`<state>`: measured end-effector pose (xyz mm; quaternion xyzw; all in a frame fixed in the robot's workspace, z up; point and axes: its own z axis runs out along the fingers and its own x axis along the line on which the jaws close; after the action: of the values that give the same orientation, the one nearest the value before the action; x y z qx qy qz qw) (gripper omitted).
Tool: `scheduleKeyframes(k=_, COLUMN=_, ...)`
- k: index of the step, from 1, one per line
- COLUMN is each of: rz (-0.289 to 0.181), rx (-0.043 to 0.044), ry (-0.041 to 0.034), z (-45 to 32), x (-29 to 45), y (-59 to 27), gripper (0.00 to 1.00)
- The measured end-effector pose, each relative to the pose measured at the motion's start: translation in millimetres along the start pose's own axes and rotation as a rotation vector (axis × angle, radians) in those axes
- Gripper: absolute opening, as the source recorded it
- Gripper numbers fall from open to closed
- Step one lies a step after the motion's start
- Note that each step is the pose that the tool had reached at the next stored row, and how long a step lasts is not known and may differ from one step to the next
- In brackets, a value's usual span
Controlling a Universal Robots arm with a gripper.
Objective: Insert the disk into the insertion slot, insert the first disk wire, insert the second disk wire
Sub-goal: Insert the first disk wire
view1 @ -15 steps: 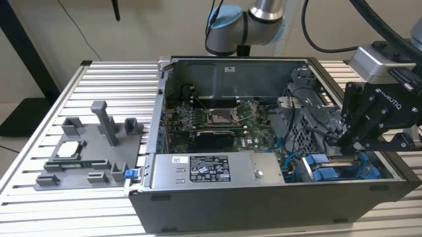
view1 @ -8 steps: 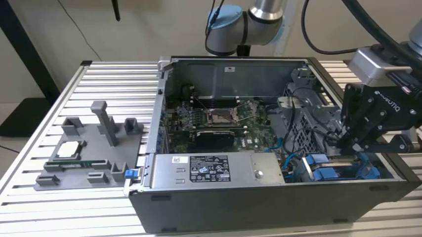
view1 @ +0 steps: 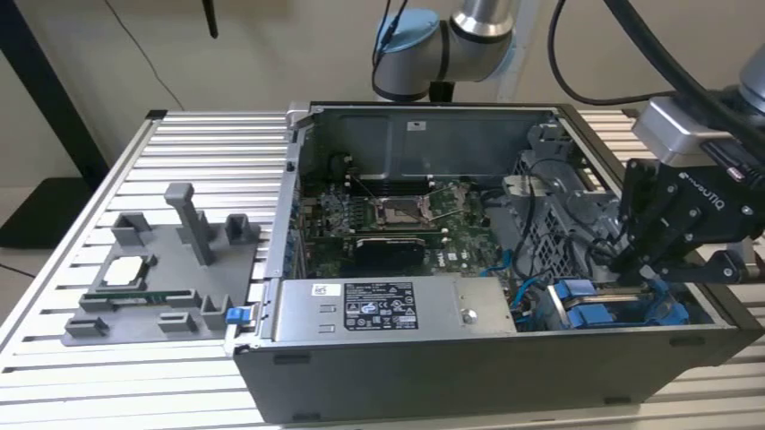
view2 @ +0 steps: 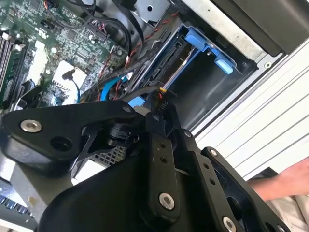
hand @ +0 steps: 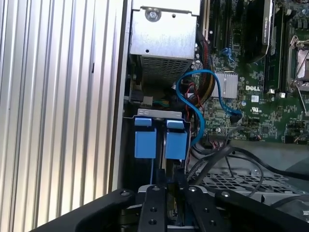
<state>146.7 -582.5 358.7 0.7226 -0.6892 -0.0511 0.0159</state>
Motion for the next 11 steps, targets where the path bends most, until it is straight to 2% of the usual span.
scheduleKeyframes(k=11, rz=0.000, rx=0.0001, ry=0.0000, z=6.3, x=-3.9, y=-8.7, gripper=0.00)
